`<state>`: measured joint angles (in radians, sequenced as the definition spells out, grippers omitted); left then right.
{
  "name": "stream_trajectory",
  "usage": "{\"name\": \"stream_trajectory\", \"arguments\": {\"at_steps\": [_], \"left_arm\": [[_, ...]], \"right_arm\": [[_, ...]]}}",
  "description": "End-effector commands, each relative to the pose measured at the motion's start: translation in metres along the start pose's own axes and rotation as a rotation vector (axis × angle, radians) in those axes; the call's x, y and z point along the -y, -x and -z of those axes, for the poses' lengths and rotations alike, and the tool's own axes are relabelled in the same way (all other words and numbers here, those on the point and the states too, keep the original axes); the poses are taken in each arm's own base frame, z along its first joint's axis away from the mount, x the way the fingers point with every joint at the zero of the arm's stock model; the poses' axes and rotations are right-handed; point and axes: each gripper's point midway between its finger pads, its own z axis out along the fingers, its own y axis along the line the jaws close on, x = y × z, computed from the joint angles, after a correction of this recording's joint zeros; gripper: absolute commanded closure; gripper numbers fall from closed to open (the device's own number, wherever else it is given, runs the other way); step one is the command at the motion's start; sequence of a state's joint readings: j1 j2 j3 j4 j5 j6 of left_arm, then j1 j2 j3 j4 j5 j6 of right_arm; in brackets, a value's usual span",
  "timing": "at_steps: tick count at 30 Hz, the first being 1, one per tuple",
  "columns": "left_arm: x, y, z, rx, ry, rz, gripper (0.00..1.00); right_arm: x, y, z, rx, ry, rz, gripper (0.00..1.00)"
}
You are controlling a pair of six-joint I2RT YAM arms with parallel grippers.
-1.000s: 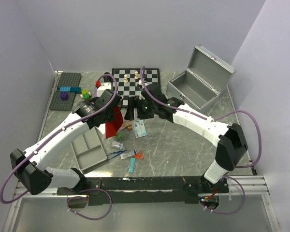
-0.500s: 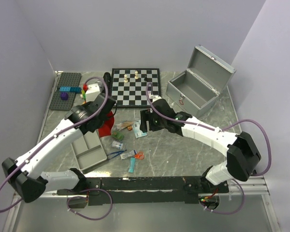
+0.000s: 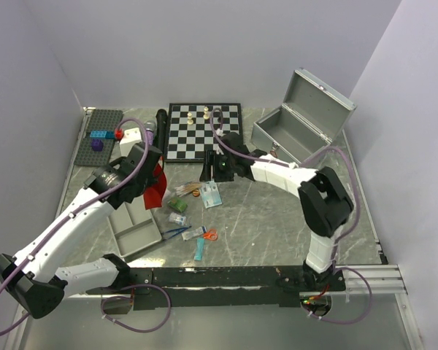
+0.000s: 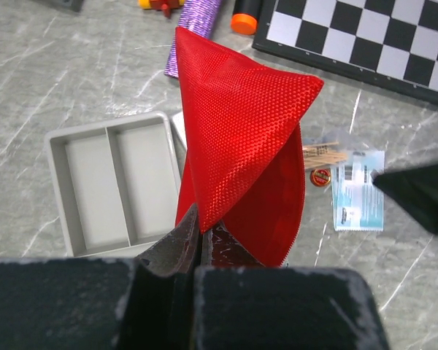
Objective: Organize the medicine kit
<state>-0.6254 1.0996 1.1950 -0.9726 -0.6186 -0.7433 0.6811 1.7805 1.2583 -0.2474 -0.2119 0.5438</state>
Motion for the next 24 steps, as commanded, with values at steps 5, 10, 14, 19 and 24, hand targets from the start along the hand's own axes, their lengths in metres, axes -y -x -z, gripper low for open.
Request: {"name": "stream_trajectory", "arguments": {"at_steps": [5, 10, 14, 19, 24], "left_arm": [[0.014, 0.007, 0.001, 0.010, -0.067, -0.038, 0.99], [0.013, 0.005, 0.001, 0.012, -0.076, -0.034, 0.99], [0.010, 0.001, 0.000, 0.006, -0.070, -0.043, 0.99], [0.010, 0.000, -0.002, 0.007, -0.067, -0.048, 0.99], [0.009, -0.002, -0.002, 0.005, -0.063, -0.051, 0.99]], "right_arm": [[-0.011, 0.017, -0.033, -0.060, 0.051, -0.133, 0.34], [-0.001, 0.013, -0.046, -0.104, 0.017, -0.168, 0.38], [0.006, 0.007, -0.049, -0.112, -0.003, -0.200, 0.36], [0.009, 0.000, -0.052, -0.115, 0.000, -0.235, 0.29], [0.009, 0.001, -0.064, -0.129, 0.012, -0.268, 0.29]]}}
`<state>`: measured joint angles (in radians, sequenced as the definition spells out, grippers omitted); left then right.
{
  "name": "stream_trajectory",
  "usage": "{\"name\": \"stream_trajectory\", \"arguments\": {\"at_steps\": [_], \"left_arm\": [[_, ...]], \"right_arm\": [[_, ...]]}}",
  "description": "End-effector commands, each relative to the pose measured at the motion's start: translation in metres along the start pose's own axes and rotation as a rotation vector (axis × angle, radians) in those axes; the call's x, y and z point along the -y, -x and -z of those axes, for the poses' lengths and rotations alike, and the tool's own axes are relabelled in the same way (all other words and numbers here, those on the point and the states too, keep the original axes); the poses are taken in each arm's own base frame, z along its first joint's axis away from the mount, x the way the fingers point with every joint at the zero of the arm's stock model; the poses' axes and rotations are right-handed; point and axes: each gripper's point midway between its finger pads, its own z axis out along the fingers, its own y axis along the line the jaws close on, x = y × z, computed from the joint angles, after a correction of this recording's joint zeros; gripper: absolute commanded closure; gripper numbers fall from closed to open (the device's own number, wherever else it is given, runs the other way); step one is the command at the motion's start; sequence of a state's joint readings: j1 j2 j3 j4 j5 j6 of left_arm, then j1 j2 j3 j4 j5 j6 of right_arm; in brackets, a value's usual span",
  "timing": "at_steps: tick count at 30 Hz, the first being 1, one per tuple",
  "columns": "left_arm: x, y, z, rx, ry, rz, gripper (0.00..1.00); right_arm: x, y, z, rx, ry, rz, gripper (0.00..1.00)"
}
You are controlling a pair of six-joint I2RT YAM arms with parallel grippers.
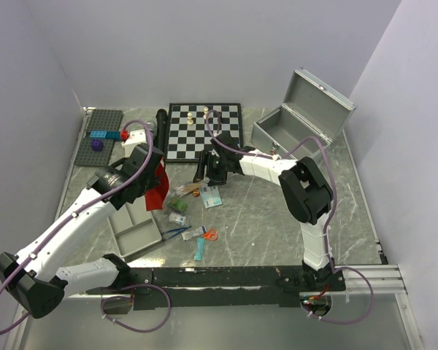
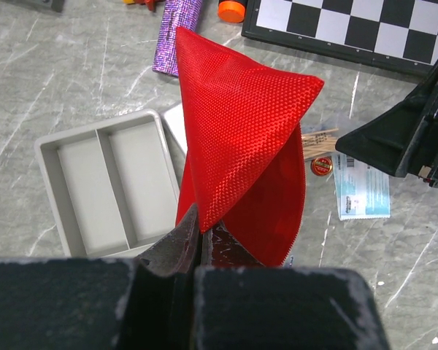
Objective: Organize the medicine kit
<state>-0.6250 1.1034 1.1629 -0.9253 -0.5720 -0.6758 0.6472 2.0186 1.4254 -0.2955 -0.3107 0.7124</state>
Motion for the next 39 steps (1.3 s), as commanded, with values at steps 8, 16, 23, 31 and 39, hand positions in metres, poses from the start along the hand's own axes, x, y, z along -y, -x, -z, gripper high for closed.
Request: {"name": "stream_trajectory", "arguments": {"at_steps": [8, 16, 23, 31, 39], "left_arm": [[0.002, 0.005, 0.007, 0.035, -0.049, 0.022, 0.99], [0.002, 0.004, 0.009, 0.034, -0.057, 0.027, 0.99], [0.000, 0.005, 0.010, 0.040, -0.053, 0.031, 0.99], [-0.001, 0.018, 0.014, 0.081, -0.050, 0.037, 0.99], [-0.004, 0.022, 0.016, 0.094, -0.035, 0.042, 0.99]], "right_arm": [[0.003, 0.015, -0.021, 0.012, 0.036, -0.078, 0.38], [-0.005, 0.021, -0.021, 0.044, 0.079, -0.067, 0.70], [-0.005, 0.030, 0.003, 0.104, 0.052, -0.009, 0.47], [-0.026, 0.006, 0.061, 0.187, 0.074, 0.254, 0.32], [-0.080, -0.088, 0.046, 0.049, 0.175, 0.647, 0.25]]}}
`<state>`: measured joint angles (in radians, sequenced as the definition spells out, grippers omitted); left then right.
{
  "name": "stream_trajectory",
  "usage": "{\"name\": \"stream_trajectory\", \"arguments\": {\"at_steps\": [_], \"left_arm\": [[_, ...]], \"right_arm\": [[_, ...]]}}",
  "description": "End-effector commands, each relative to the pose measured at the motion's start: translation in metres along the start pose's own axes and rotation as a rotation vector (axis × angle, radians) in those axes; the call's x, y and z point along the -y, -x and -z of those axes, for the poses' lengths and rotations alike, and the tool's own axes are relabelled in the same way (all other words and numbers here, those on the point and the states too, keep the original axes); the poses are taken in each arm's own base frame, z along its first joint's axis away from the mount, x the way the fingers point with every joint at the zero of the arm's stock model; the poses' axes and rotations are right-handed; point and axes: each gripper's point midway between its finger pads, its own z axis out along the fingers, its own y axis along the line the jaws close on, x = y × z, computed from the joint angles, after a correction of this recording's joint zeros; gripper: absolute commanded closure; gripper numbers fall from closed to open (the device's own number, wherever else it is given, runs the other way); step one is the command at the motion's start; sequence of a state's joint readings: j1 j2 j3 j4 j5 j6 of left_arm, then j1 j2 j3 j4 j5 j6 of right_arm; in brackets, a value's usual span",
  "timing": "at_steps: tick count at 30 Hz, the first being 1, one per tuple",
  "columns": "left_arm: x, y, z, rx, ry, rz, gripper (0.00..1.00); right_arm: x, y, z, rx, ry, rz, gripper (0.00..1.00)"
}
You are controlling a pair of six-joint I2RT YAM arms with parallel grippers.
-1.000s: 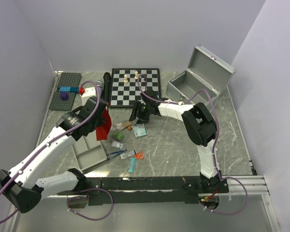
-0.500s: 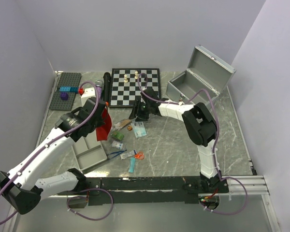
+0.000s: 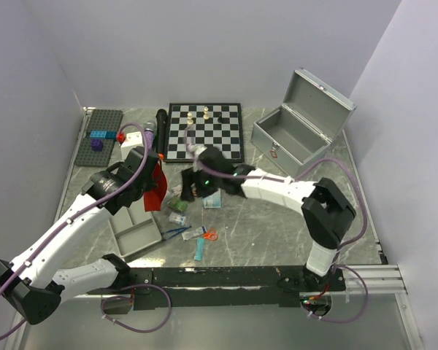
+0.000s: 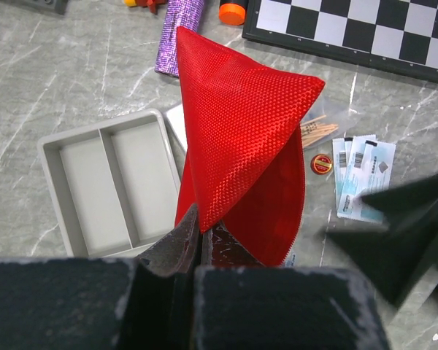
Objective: Organize the medicine kit
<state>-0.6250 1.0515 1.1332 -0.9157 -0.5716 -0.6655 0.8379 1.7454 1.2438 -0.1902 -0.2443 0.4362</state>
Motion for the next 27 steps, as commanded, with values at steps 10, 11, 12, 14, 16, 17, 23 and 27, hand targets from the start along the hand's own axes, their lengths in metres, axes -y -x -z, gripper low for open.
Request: {"name": "stream_trajectory", "arguments": {"at_steps": [10, 11, 12, 14, 16, 17, 23, 27], "left_arm": [[-0.005, 0.018, 0.016, 0.070, -0.023, 0.048, 0.99], [-0.006, 0.018, 0.017, 0.072, -0.024, 0.052, 0.99], [-0.006, 0.017, 0.016, 0.068, -0.023, 0.049, 0.99], [-0.006, 0.017, 0.017, 0.070, -0.025, 0.051, 0.99], [-0.007, 0.017, 0.017, 0.069, -0.024, 0.048, 0.99], [-0.007, 0.016, 0.017, 0.067, -0.022, 0.047, 0.99], [-0.007, 0.014, 0.016, 0.063, -0.023, 0.048, 0.99], [-0.008, 0.013, 0.015, 0.061, -0.020, 0.049, 0.99]], "right_arm": [[-0.045, -0.058, -0.043, -0.163, 0.077, 0.238, 0.20], [-0.044, -0.060, -0.045, -0.171, 0.079, 0.235, 0.20], [-0.044, -0.062, -0.047, -0.176, 0.083, 0.233, 0.20], [-0.043, -0.066, -0.051, -0.191, 0.082, 0.227, 0.22], [-0.042, -0.071, -0.054, -0.207, 0.085, 0.223, 0.23], [-0.042, -0.072, -0.055, -0.209, 0.087, 0.221, 0.24], [-0.039, -0.083, -0.065, -0.245, 0.095, 0.213, 0.30], [-0.037, -0.089, -0.070, -0.276, 0.096, 0.204, 0.39]]}}
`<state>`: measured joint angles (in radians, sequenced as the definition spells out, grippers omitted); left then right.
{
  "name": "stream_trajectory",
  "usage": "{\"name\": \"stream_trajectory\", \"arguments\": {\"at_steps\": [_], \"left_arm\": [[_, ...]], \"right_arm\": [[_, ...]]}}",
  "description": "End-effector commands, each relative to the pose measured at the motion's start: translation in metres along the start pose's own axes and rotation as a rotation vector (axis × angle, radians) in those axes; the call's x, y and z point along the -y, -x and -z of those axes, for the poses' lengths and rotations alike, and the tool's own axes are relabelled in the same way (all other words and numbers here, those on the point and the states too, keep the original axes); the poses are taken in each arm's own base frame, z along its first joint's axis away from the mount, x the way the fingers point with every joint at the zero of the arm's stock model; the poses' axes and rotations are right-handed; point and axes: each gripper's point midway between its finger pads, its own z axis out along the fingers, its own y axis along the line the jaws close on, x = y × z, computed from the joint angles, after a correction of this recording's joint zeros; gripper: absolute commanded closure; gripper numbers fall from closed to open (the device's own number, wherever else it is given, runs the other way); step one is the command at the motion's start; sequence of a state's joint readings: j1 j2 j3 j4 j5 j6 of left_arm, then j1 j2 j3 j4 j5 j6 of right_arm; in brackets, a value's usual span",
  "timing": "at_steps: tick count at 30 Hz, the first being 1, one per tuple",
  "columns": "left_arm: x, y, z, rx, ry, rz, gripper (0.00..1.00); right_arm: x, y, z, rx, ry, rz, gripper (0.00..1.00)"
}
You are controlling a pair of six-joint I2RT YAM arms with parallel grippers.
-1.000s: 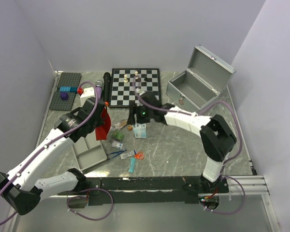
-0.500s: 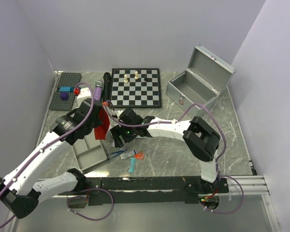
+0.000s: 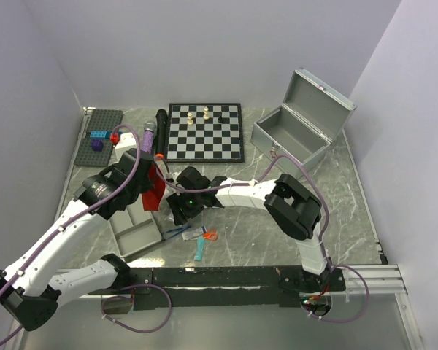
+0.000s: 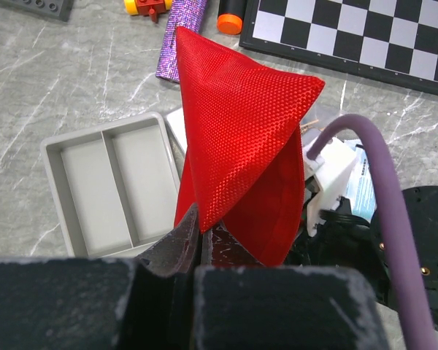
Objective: Organize the medicine kit
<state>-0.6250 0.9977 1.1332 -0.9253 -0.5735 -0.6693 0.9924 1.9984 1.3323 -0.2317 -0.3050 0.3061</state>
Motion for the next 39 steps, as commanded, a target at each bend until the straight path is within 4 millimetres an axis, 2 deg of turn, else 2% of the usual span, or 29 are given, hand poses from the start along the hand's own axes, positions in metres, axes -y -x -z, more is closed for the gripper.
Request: {"name": "stream_trajectory", "arguments": {"at_steps": [1, 6, 10, 13, 17, 21, 25, 28, 30, 33, 39], "left_arm": [[-0.002, 0.006, 0.003, 0.027, 0.001, 0.021, 0.99], [0.000, 0.005, 0.001, 0.022, -0.006, 0.017, 0.99], [0.007, 0.007, -0.001, 0.022, -0.025, 0.018, 0.99], [0.014, 0.006, -0.004, 0.011, -0.045, 0.010, 0.99], [0.027, 0.003, -0.012, -0.012, -0.076, -0.002, 0.99], [0.052, 0.002, -0.015, -0.041, -0.172, -0.004, 0.99], [0.077, 0.004, -0.015, -0.053, -0.270, 0.016, 0.99], [0.089, 0.003, -0.017, -0.074, -0.304, 0.023, 0.99], [0.094, 0.002, -0.018, -0.086, -0.316, 0.025, 0.99], [0.101, 0.001, -0.017, -0.094, -0.339, 0.032, 0.99], [0.110, 0.000, -0.015, -0.092, -0.362, 0.054, 0.99]], "right_arm": [[-0.010, 0.008, -0.005, 0.005, 0.025, 0.018, 0.42], [-0.005, 0.009, 0.008, 0.051, 0.000, 0.000, 0.60], [-0.009, 0.019, 0.039, 0.132, 0.001, -0.012, 0.71], [-0.008, 0.021, 0.065, 0.178, -0.013, -0.020, 0.73], [-0.014, 0.029, 0.113, 0.286, -0.018, -0.031, 0.74], [-0.019, 0.037, 0.153, 0.391, 0.005, -0.073, 0.76], [-0.026, 0.055, 0.186, 0.491, 0.045, -0.117, 0.76], [-0.025, 0.068, 0.200, 0.535, 0.065, -0.151, 0.76], [-0.022, 0.073, 0.202, 0.543, 0.079, -0.173, 0.77], [-0.017, 0.080, 0.199, 0.542, 0.091, -0.209, 0.78], [-0.021, 0.093, 0.196, 0.544, 0.131, -0.239, 0.78]]}}
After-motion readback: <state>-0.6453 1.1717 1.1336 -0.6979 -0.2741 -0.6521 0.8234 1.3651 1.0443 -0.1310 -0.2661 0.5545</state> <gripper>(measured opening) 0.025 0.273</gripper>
